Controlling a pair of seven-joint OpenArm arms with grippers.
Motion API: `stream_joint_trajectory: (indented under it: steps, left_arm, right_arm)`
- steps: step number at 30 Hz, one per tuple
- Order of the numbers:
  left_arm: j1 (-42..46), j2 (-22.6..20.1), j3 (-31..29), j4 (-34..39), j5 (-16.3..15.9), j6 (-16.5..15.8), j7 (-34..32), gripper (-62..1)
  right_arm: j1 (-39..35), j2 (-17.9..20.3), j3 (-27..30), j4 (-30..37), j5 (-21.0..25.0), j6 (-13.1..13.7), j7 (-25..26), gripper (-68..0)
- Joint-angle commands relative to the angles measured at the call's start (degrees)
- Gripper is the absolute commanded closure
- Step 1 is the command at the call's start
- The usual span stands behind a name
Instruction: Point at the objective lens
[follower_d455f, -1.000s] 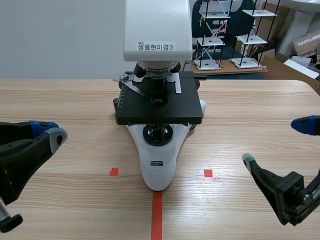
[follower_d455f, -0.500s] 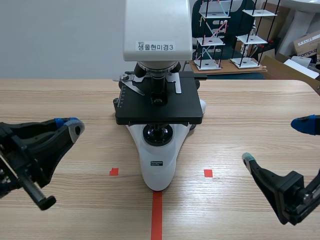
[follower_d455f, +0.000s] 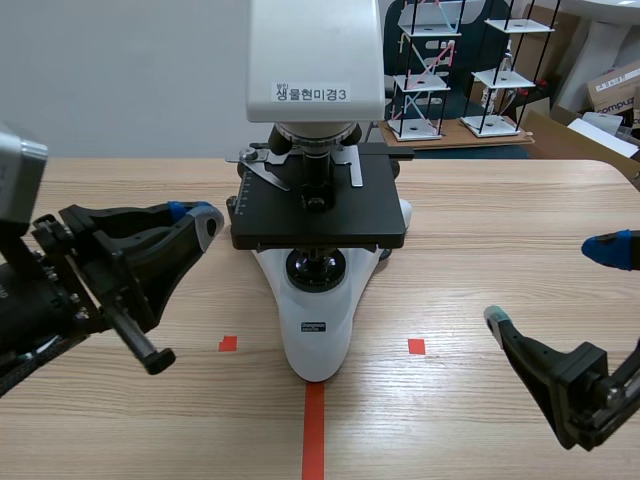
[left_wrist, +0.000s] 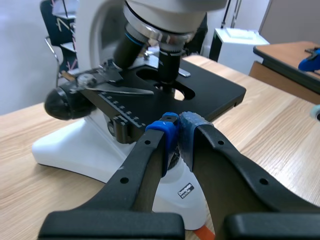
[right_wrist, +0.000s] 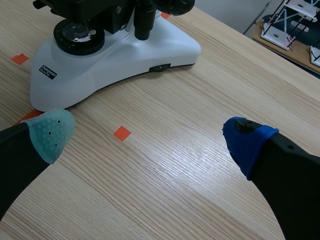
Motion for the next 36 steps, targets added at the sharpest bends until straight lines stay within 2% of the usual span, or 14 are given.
stream_joint_trajectory:
  steps: [1, 4, 13, 18, 31, 36]
  left_arm:
    - [-1.0, 0.5, 0.7, 0.9, -0.2, 0.6, -0.2, -2.5]
    - [-2.4, 1.1, 1.7, 0.9, -0.2, 1.6, 0.7, -2.5]
    - [-5.1, 2.6, 3.7, 0.9, -0.1, 1.6, 3.0, -2.5]
    - [-6.6, 3.2, 5.2, 0.9, 2.5, 1.6, 4.3, -2.5]
    - [-8.7, 3.6, 8.0, 0.9, 2.7, 1.8, 5.5, -2.5]
    - [-9.6, 5.4, 8.0, 0.9, 5.0, 2.7, 6.5, -2.5]
  right_arm:
    - [0.7, 0.2, 0.6, 0.3, 0.8, -0.2, 0.9, -66.3]
    - [0.7, 0.2, 0.6, 0.3, 0.8, -0.2, 0.9, -66.3]
    - [0.7, 0.2, 0.6, 0.3, 0.8, -0.2, 0.9, -66.3]
    - [0.7, 0.2, 0.6, 0.3, 0.8, -0.2, 0.9, -66.3]
    - [0.7, 0.2, 0.6, 0.3, 0.8, -0.2, 0.9, -66.3]
    - [0.7, 0.2, 0.6, 0.3, 0.8, -0.2, 0.9, -66.3]
